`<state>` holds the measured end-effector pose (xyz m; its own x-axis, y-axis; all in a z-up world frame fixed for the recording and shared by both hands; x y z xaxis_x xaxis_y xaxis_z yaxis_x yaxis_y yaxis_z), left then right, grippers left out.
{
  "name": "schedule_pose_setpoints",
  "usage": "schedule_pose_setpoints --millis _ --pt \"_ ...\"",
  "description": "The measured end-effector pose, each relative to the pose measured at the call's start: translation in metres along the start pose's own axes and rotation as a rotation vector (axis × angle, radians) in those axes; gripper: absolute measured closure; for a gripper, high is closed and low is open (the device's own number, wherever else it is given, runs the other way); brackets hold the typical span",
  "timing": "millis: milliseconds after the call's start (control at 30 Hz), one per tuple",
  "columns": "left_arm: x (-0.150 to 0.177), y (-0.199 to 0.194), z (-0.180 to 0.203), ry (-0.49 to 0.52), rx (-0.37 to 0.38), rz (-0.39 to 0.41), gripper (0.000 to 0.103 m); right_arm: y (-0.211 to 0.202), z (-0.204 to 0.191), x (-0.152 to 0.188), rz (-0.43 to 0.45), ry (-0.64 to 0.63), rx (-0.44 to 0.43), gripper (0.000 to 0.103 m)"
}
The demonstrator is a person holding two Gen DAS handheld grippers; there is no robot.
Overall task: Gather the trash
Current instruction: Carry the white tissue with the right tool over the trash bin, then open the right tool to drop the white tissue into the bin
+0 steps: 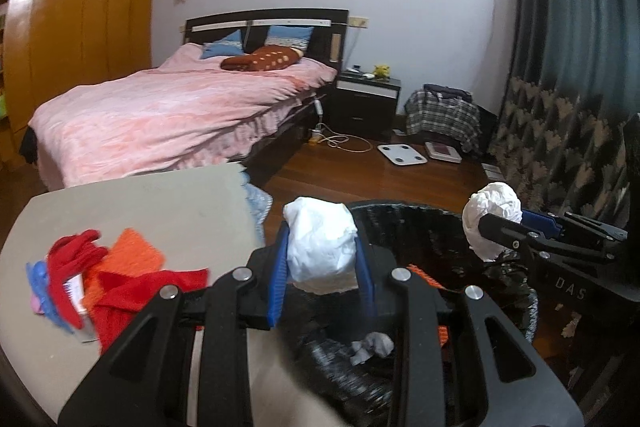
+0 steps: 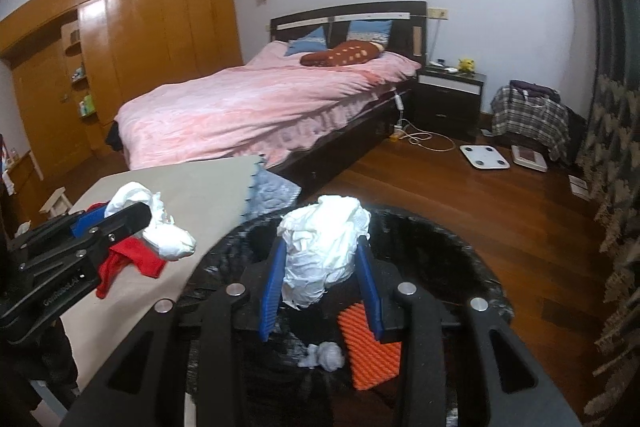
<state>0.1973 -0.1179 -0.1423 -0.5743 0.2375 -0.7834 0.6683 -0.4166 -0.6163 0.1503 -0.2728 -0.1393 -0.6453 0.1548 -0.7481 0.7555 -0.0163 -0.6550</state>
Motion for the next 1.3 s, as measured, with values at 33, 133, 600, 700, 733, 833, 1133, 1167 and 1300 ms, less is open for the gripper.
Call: schedule_pose_setpoints --millis 33,133,600,700,733,833,1133,1167,1300 --pt "-0.001 0.003 0.005 0.005 0.009 -0.004 0.074 0.000 0.004 0.000 -0.001 0.004 0.006 0.068" --pt "-0.002 0.013 0.017 0.024 0.032 -0.014 0.072 0.003 0.019 0.002 -0.006 0.022 0.029 0.068" --pt "0.002 0.008 0.003 0.017 -0.001 0.008 0.020 0.000 0.041 0.006 0.013 0.078 0.109 0.006" --pt "0.001 0.001 -0.011 -0.001 -0.034 0.015 0.015 0.000 0.033 0.005 0.021 0.070 0.111 0.006" --pt "0.002 -0.002 -0.017 -0.004 -0.043 0.015 0.012 0.001 0.030 0.004 0.018 0.065 0.108 0.006" --pt "0.005 -0.010 -0.035 -0.018 -0.082 0.019 0.012 0.002 0.020 0.004 0.016 0.052 0.097 0.006" --pt "0.023 -0.042 -0.105 -0.091 -0.216 0.026 0.012 0.011 -0.038 -0.005 0.018 -0.009 0.010 0.006" --pt "0.025 -0.047 -0.114 -0.097 -0.234 0.028 0.012 0.014 -0.049 -0.006 0.019 -0.022 -0.008 0.006" --pt "0.032 -0.060 -0.144 -0.129 -0.294 0.026 0.012 0.021 -0.085 -0.009 0.018 -0.066 -0.063 0.006"
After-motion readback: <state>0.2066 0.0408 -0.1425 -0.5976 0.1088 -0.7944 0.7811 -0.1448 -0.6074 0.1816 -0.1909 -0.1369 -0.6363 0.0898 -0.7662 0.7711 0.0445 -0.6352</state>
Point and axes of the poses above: each gripper's, at about its wrist camera, not at the fingertips, and y roughly the way its jaws point, z to its right, x to its underside, the point moved 7 cm from there along y, roughly the way its jaws point, and after that the axes turned 8 degrees about -z, right-handed, at the moved point
